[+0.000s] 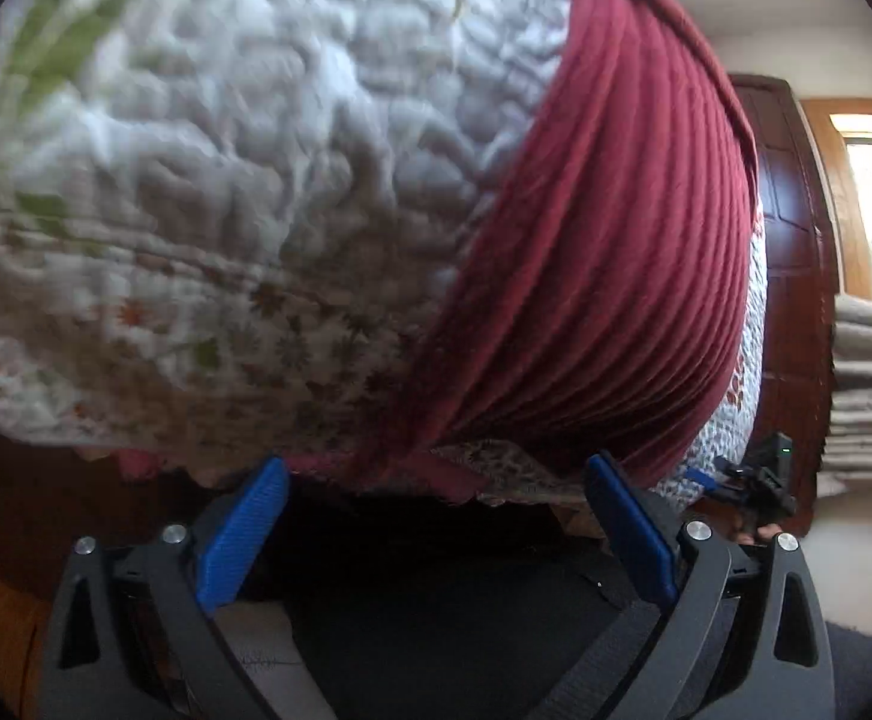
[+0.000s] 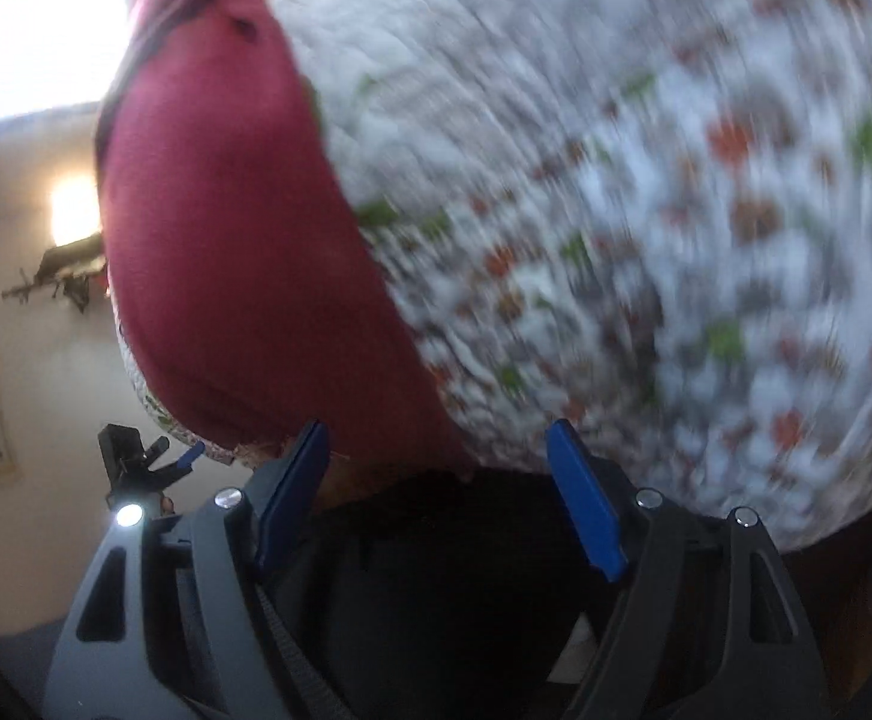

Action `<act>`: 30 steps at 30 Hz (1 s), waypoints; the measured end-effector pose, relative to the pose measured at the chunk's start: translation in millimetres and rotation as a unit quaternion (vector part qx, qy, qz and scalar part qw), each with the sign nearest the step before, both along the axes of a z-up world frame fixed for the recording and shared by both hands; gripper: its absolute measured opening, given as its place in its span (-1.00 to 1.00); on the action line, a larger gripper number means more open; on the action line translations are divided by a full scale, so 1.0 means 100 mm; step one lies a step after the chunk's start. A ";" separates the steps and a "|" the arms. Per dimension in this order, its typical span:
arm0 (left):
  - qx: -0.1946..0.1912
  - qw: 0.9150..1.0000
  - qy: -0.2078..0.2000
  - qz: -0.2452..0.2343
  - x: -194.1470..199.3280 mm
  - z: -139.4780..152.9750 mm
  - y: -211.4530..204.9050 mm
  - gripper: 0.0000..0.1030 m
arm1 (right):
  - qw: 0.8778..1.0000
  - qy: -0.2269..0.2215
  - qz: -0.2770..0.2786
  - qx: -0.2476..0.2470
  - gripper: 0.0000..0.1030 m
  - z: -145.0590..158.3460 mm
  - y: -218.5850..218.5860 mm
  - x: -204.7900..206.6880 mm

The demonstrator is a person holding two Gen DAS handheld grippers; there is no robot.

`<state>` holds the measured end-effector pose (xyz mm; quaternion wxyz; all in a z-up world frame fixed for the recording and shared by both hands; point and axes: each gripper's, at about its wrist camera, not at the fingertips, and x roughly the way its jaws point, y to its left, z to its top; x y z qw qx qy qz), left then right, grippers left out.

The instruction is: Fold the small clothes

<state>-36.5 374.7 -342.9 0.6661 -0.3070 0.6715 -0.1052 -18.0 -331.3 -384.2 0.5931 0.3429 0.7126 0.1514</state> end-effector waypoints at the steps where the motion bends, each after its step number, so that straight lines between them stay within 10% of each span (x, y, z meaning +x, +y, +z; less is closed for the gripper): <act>1: 0.001 1.000 0.004 -0.009 0.03 -0.08 0.00 0.92 | 1.000 0.002 -0.013 0.003 0.46 -0.04 0.00 -0.08; 10: -0.046 0.999 -0.007 -0.006 0.16 -0.23 -0.04 0.87 | 0.998 -0.032 -0.047 0.023 0.46 -0.12 0.28 -0.30; 22: -0.042 0.999 -0.014 -0.011 0.22 -0.24 -0.25 -0.44 | 0.996 -0.061 -0.018 0.062 0.23 -0.13 0.77 -0.35; 26: -0.056 0.998 -0.014 0.013 0.18 -0.32 -0.18 -0.40 | 0.996 -0.051 -0.027 0.064 0.23 -0.24 0.69 -0.37; 30: -0.058 0.998 -0.012 0.028 0.07 -0.39 -0.06 0.08 | 0.997 -0.053 -0.021 0.050 0.27 -0.23 0.75 -0.29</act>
